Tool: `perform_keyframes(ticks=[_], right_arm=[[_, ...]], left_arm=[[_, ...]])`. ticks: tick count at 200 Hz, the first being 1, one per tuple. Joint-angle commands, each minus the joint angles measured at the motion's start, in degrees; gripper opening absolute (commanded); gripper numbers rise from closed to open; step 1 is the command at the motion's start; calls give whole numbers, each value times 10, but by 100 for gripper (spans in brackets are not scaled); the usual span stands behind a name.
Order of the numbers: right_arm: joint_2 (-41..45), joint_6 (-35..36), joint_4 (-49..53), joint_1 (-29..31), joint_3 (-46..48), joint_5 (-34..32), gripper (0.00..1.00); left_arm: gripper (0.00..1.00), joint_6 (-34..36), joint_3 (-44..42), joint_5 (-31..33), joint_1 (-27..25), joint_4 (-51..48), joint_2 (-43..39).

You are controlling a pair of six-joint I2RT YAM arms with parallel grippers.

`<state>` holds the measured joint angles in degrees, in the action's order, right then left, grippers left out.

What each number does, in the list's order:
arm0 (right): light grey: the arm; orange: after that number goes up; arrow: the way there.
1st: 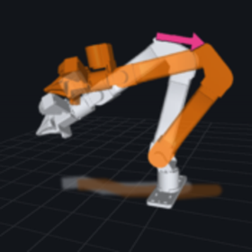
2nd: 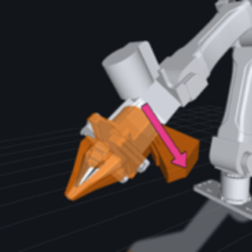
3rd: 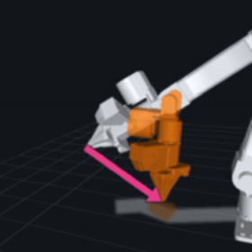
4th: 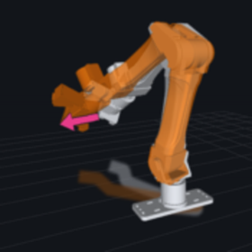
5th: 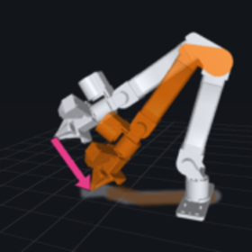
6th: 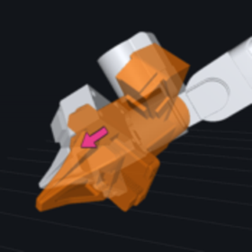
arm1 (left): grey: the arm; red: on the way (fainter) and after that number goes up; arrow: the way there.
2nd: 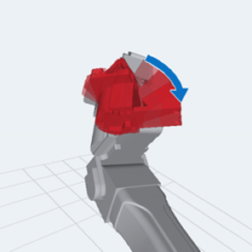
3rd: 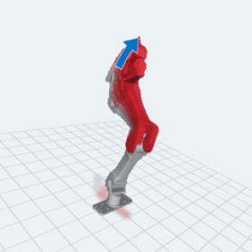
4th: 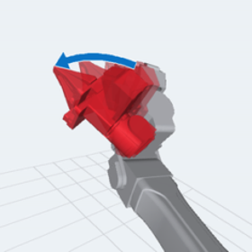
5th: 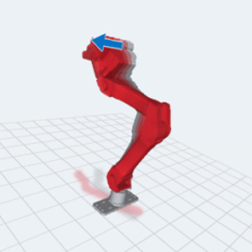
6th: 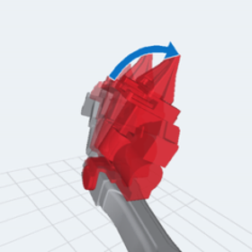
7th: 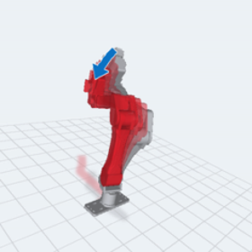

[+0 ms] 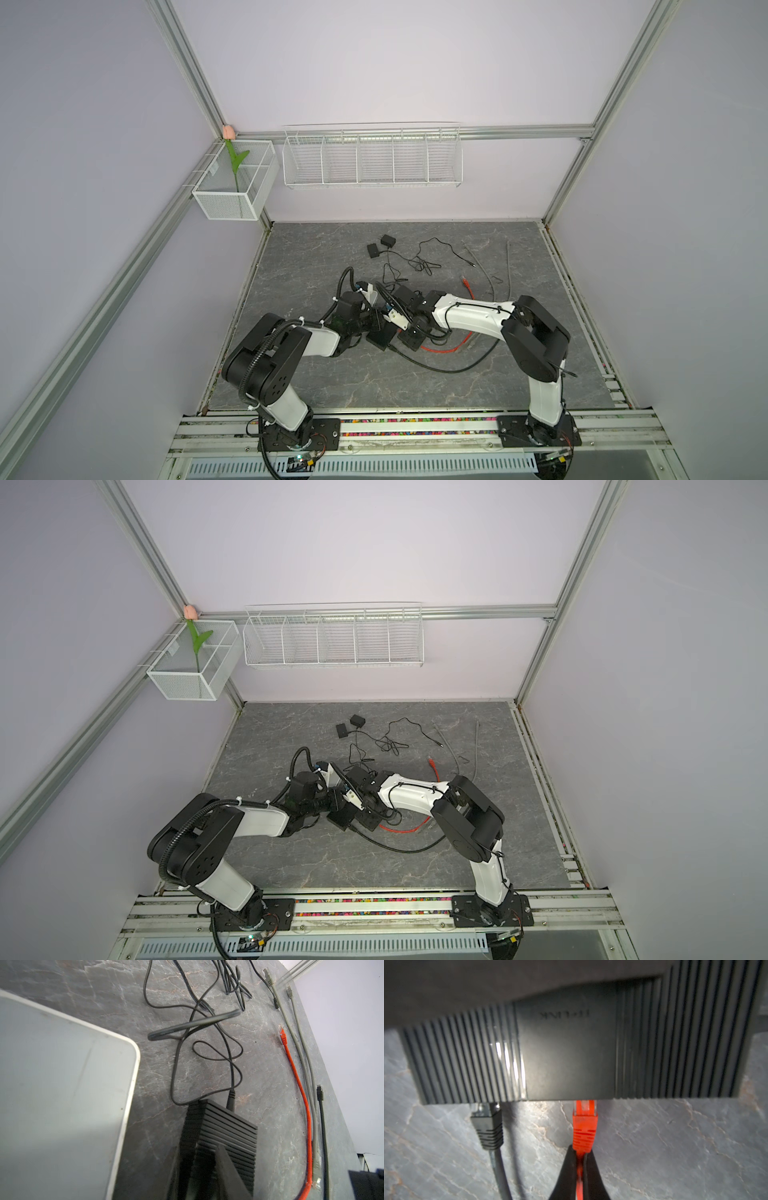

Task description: Insert the plug into the switch port

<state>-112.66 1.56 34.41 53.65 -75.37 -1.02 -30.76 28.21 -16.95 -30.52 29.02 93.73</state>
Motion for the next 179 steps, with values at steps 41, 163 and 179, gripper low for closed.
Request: perform_keyframes(ticks=[41, 163, 179], right_arm=[[-23, 37, -246, 3, 5, -38, 12], [83, -18, -120, -16, 69, -134, 33], [124, -28, -119, -18, 83, -135, 37]], left_arm=[[28, -5, 7, -128, 5, -162, -17], [32, 10, -3, -50, 86, -343, -260], [34, -6, -39, -41, 78, -368, -319]])
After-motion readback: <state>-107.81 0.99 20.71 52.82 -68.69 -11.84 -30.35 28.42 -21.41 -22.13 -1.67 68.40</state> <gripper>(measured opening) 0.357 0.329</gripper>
